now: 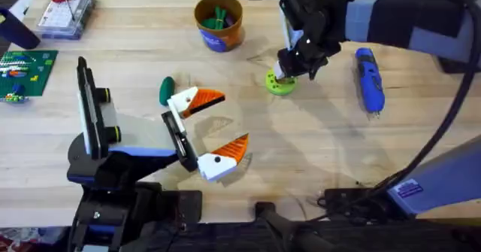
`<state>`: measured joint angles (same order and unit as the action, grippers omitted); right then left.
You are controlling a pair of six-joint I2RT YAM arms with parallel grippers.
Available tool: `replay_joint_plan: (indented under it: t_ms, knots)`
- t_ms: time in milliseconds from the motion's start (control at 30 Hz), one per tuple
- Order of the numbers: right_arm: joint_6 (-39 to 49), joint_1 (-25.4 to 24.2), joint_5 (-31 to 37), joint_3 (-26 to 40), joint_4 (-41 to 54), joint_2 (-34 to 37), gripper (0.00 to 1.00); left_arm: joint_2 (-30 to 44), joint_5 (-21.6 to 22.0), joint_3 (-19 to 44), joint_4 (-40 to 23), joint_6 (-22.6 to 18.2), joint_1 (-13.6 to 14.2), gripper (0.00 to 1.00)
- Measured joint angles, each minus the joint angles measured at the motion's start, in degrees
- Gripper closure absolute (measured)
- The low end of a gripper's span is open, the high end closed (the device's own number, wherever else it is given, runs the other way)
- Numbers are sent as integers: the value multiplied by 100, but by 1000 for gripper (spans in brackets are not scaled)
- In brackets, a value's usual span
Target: Pick up the gripper from the table and insert it into the empty holder that is missing its gripper. Then pick up a screw, insert it into the mounting hole, and use the screwdriver to tighten it. Finally, clean up the table by picking up the vegetable and placing it into the bucket.
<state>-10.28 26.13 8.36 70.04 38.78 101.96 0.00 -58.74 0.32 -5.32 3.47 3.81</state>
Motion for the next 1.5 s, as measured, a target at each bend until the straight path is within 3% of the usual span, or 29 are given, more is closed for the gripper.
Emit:
replay_joint_plan:
  t_ms: [100,233,500,1233,1500]
  knots:
    - [-1,0,0,1,38,0,713,1,0,0,0,0,0,14]
    - [-4,0,15,4,131,1,843,1,0,0,0,1,0,14]
    - [-15,0,30,31,139,1,993,1,0,0,0,-1,0,13]
    - [-17,0,62,36,192,-46,998,1,0,0,0,0,0,14]
    - [-17,0,71,588,744,-784,998,1,1,0,0,0,0,14]
